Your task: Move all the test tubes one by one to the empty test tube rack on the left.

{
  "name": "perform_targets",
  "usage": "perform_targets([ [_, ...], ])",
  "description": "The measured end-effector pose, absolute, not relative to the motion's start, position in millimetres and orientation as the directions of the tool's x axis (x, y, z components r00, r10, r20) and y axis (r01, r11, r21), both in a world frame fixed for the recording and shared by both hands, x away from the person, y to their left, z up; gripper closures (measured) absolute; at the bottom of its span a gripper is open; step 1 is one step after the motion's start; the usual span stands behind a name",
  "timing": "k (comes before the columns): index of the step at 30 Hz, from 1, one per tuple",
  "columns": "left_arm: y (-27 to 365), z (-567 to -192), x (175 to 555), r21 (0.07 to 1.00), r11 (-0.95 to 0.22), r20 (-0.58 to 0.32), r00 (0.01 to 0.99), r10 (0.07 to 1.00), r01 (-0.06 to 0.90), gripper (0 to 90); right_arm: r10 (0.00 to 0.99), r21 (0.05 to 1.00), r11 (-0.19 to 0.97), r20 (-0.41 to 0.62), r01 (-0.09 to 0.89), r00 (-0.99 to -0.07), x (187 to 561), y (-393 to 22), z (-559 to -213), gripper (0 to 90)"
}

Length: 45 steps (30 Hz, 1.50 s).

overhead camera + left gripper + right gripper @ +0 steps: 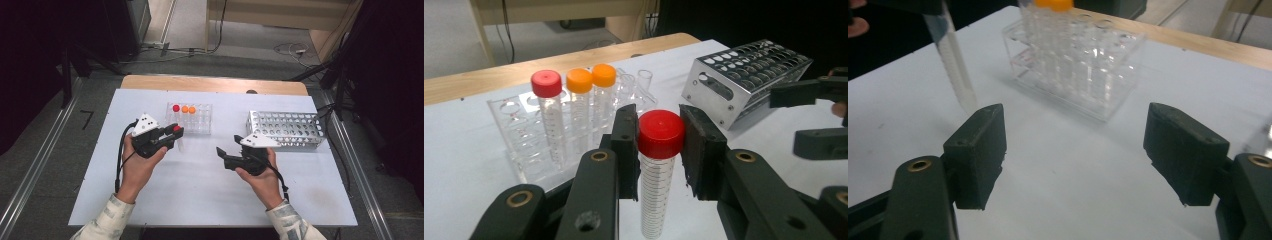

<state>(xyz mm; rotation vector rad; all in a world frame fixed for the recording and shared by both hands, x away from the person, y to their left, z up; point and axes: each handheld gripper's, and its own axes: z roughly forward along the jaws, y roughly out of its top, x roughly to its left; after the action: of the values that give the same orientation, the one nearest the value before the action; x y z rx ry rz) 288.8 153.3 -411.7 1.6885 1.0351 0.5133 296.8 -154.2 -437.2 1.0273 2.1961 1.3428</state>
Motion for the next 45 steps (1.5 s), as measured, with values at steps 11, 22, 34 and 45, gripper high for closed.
perform_targets([
  [11, 169.8, -396.6, 292.6, 0.925, -0.066, -0.139, 0.495, 0.857, 0.375, 70.6, 0.793, 0.863, 0.272, 0.049, 0.425, -0.607, 291.3, -205.0, -448.4, 22.6],
  [22, 182.1, -387.7, 303.8, 0.926, -0.054, -0.132, 0.455, 0.881, 0.374, 70.6, 0.824, 0.871, 0.242, 0.048, 0.427, -0.564, 283.6, -237.5, -451.3, 21.8],
  [34, 186.2, -378.5, 321.3, 0.924, -0.05, -0.127, 0.427, 0.895, 0.378, 70.6, 0.847, 0.874, 0.211, 0.06, 0.438, -0.528, 278.5, -258.8, -452.0, 22.0],
  [45, 186.5, -370.0, 337.3, 0.921, -0.056, -0.111, 0.398, 0.911, 0.385, 70.6, 0.851, 0.875, 0.2, 0.067, 0.441, -0.52, 274.1, -266.6, -452.0, 22.0],
])
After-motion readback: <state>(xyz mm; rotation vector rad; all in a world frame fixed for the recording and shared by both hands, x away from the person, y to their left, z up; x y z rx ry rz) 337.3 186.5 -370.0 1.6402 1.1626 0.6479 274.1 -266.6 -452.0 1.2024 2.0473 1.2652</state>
